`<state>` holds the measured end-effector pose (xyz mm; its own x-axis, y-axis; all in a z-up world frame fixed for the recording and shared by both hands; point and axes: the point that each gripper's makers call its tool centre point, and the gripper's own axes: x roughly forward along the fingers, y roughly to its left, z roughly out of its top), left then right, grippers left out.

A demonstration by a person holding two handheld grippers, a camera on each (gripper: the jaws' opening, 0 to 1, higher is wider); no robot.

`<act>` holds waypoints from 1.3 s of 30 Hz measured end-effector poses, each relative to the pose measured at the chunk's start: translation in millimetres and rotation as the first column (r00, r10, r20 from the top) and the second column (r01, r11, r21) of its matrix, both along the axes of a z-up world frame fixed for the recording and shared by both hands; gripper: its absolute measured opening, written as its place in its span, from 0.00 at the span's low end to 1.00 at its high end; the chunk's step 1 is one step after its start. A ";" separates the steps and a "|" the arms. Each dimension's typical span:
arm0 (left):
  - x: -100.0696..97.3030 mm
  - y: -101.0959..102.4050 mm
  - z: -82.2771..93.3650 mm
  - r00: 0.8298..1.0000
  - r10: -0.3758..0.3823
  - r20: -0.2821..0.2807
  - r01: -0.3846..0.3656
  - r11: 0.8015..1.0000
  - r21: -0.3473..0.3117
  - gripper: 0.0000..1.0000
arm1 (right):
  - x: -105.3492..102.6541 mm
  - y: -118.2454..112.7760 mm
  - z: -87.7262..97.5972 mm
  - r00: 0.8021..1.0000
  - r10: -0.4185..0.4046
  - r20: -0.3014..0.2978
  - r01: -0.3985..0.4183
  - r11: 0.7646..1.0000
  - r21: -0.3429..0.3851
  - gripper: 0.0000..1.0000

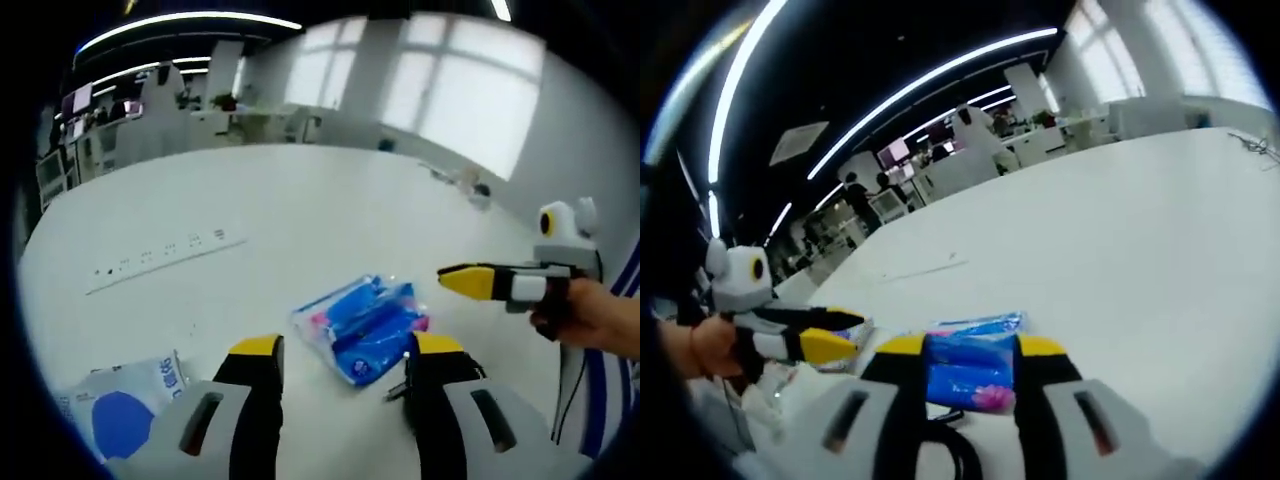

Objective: Arrange the tabletop items into an orderly group along one side of the table until the central work area is clear of visible clutter.

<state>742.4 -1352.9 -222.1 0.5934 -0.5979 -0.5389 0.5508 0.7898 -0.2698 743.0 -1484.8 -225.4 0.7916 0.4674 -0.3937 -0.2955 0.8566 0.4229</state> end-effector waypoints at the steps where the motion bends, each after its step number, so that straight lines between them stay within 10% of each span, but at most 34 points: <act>1: -1.1 0.3 1.9 1.000 -0.002 0.001 0.002 1.000 -0.001 0.51 | -0.6 0.5 1.9 1.000 0.002 0.003 -0.002 1.000 -0.001 0.32; 25: -21.6 28.4 80.6 0.995 -0.003 0.101 0.014 0.994 -0.108 0.64 | -24.5 31.5 60.7 0.995 0.066 0.081 -0.067 0.998 0.009 0.41; 39: -43.2 92.7 123.6 0.988 0.061 0.142 -0.040 0.988 -0.148 0.66 | -38.4 82.1 85.7 0.984 0.137 0.110 -0.139 0.990 0.008 0.41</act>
<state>699.2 -1260.2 -98.6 0.6904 -0.6305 -0.3547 0.5530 0.7761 -0.3031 704.6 -1402.8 -139.7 0.7566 0.5808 -0.3002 -0.4556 0.7977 0.3950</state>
